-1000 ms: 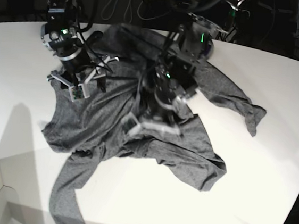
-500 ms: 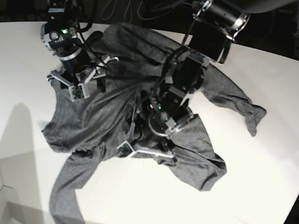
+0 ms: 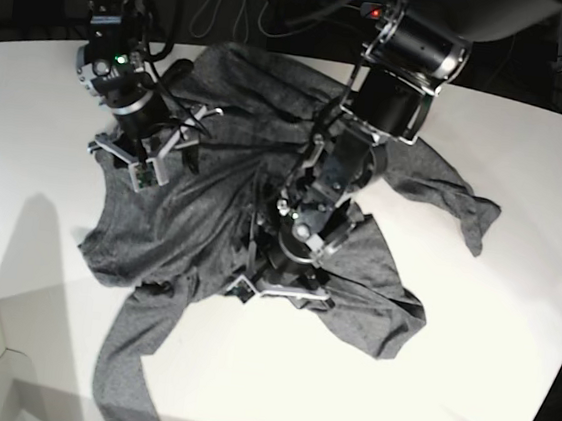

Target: Layout the t-shirt on the table in an organized manner, then fold the t-shirt properly

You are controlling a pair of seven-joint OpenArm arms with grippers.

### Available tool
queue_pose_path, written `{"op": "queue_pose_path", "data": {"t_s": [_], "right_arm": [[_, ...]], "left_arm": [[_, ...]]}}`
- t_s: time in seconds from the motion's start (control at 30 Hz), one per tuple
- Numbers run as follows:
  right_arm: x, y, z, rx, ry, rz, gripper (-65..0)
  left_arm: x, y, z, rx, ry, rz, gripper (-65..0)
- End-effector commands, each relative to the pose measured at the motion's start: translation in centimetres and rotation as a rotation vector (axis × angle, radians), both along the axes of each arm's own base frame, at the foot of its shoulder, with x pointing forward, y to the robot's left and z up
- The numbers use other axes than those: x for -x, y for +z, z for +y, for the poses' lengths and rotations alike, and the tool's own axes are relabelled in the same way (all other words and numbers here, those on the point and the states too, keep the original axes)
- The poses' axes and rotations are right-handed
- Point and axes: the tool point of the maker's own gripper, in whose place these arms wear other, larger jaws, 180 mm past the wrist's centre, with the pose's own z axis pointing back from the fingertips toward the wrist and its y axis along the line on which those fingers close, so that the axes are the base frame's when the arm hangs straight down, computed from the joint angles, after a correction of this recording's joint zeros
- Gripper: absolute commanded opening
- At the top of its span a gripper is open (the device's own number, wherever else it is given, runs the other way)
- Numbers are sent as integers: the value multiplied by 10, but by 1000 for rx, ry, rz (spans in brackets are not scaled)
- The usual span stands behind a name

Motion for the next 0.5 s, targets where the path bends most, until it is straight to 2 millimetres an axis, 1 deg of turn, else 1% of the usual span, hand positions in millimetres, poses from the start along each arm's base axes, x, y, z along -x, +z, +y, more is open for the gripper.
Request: {"op": "queue_pose_path", "data": {"t_s": [0.0,0.13,0.33,0.47], "right_arm": [[-7,12,2,-16,3,-47,-340],[-7,12,2,-16,2,-45,-340],[-7,12,2,-16,2,-45,-340],[-7,12,2,-16,2,-45,-340]], "left_arm": [[-15,23,-8,34,-6,-67,-333],[-14,18,-8,31,-9,-57,-333],[-15,21,-11,45,-19,-73,-333],[-10,3,-9,27,-21,-26,-337]]}}
